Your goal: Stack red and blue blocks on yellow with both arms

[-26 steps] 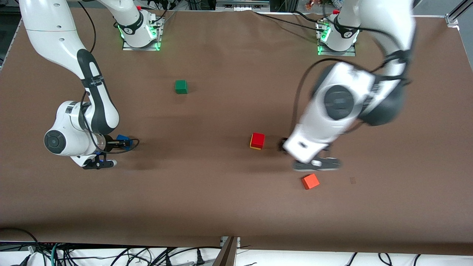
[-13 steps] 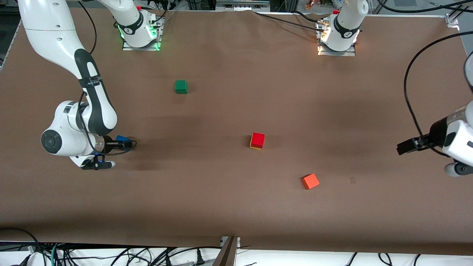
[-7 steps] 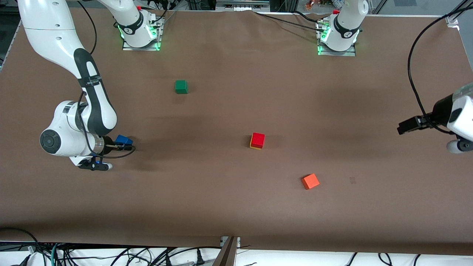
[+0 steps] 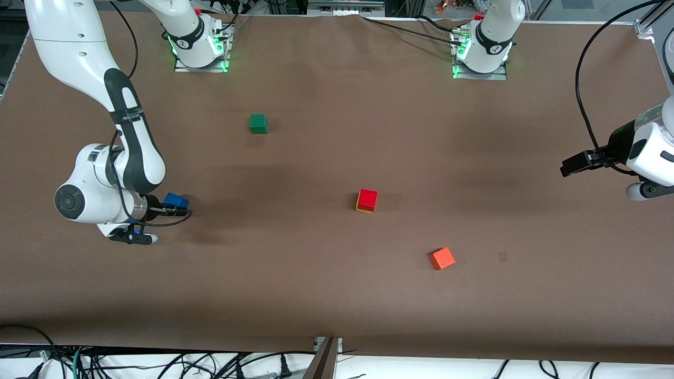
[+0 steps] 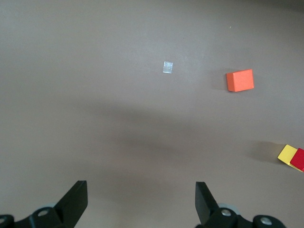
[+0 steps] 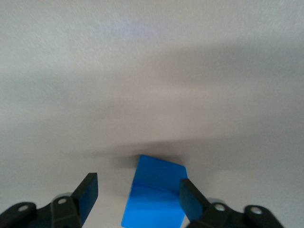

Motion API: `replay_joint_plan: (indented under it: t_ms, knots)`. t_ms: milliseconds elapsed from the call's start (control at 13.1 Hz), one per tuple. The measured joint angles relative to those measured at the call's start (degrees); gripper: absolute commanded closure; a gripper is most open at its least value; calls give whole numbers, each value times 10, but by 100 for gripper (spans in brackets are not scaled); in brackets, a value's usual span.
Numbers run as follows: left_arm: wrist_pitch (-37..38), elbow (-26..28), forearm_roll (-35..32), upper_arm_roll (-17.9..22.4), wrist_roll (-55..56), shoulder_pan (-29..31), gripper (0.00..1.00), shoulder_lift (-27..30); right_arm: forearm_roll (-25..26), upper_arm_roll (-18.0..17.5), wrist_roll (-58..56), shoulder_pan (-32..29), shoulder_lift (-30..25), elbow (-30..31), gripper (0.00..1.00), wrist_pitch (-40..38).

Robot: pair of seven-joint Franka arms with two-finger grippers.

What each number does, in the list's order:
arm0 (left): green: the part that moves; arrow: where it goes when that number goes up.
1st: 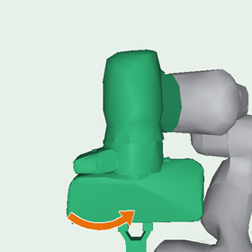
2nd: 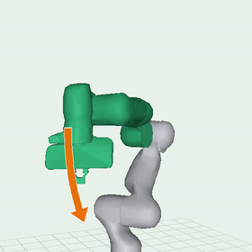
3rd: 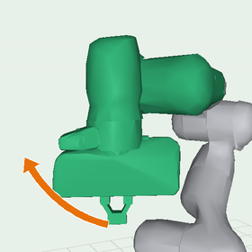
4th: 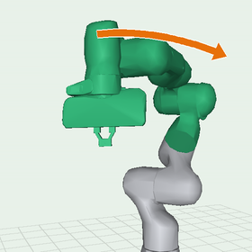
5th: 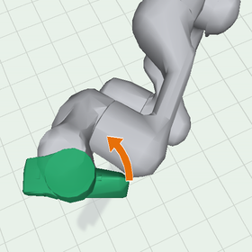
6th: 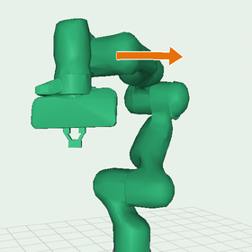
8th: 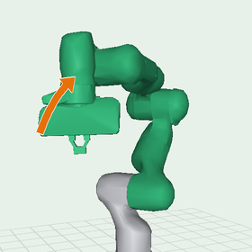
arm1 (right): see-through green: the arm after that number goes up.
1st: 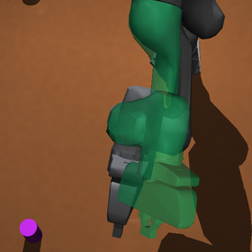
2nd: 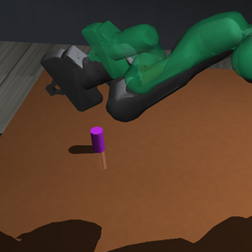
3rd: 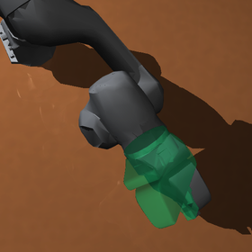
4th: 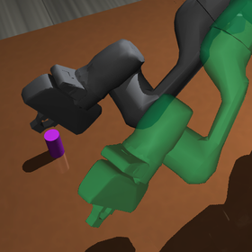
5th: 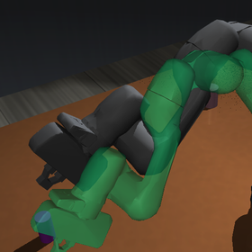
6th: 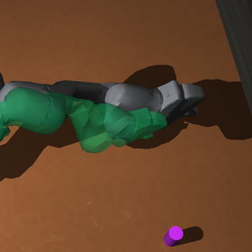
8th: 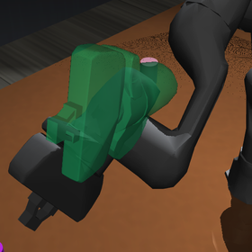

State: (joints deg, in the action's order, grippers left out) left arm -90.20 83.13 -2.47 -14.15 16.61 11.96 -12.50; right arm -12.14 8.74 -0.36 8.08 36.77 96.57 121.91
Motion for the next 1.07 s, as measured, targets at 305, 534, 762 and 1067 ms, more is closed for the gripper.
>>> replay_joint_plan:
  t_ms: [305,534,762,1067]
  knots:
    - [-2,1,0,0,0,0,0,0,21,0,0,0,0,-9,11,0]
    - [-7,1,0,2,-2,6,0,0,21,0,0,0,-2,-11,4,-9]
    - [-7,1,0,3,-11,12,0,-1,21,0,1,-1,-4,-13,4,-20]
    - [-7,1,0,2,-13,12,0,-2,16,0,6,-2,2,-5,4,-19]
